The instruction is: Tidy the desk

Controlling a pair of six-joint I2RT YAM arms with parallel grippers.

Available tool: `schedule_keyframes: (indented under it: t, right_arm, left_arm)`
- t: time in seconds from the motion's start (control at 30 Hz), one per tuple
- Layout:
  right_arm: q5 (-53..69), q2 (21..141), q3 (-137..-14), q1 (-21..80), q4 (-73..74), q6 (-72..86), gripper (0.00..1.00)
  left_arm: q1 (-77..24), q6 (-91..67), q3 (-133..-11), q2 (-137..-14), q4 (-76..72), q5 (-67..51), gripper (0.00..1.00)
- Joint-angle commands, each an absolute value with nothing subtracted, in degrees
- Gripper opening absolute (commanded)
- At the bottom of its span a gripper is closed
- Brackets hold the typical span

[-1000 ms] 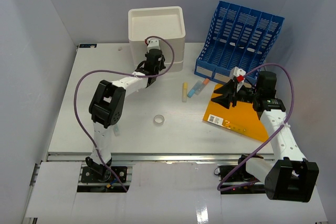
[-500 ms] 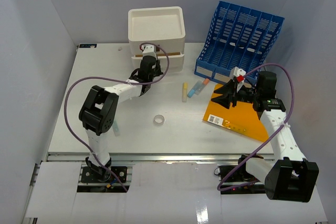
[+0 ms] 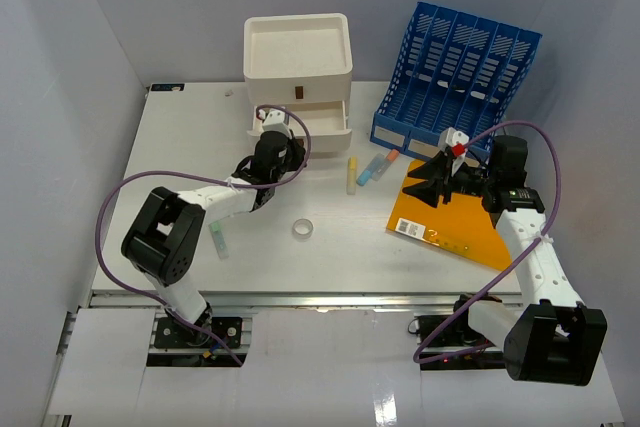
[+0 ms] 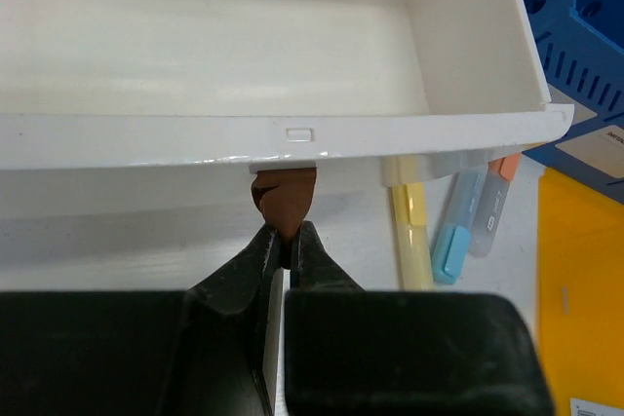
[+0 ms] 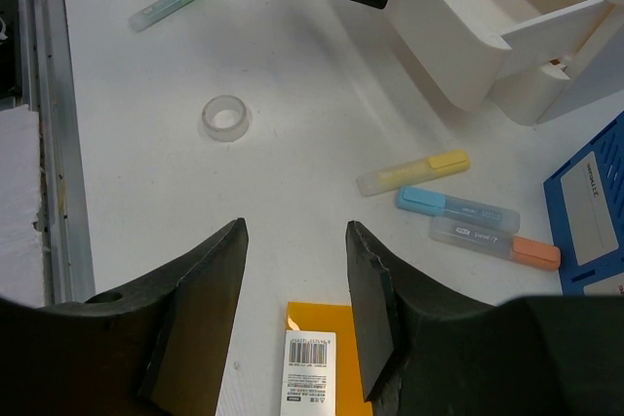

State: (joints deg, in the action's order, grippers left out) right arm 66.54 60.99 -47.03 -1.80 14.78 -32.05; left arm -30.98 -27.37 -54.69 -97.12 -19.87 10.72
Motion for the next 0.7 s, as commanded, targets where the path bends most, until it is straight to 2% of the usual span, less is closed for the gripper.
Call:
schedule_keyframes:
  t: [0.0, 0.03, 0.1, 0.2, 0.4, 0.5, 0.6, 0.67]
  right_arm:
    - [68.82, 61.38, -47.2, -2.02, 15.56, -34.46, 0.52]
    - [69.03, 61.71, -47.41, -2.02, 16.26, -34.88, 0.52]
    - [69.08, 62.64, -47.72, -2.02, 17.46, -36.43, 0.52]
    - [68.6, 63.6, -48.21, -2.02, 19.67, -38.61, 0.53]
    - [69.31, 65.96, -49.35, -2.02, 26.56, -46.43, 0.56]
    - [69.71, 67.92, -50.32, -0.92, 30.7, -49.85, 0.58]
    - [65.65, 69.51, -51.41, 5.94, 33.63, -52.26, 0.58]
    - [57.39, 69.74, -51.16, 13.14, 30.71, -47.42, 0.58]
  left_arm:
    - [-31.29, -29.24, -54.32, -93.43, -19.64, 8.88, 0.2]
    - [-31.29, -29.4, -54.53, -93.43, -19.18, 8.88, 0.28]
    - [-31.29, -29.87, -54.75, -93.17, -18.73, 8.54, 0.56]
    - [-31.34, -30.01, -54.35, -91.91, -18.46, 6.29, 0.71]
    - [-31.38, -28.98, -51.77, -84.38, -15.99, 0.49, 0.82]
    - [-31.29, -27.3, -49.89, -78.89, -12.45, -3.92, 0.83]
    - [-31.2, -25.14, -47.39, -72.62, -7.4, -6.14, 0.87]
    - [-31.11, -22.05, -45.77, -66.76, -3.33, -6.63, 0.88]
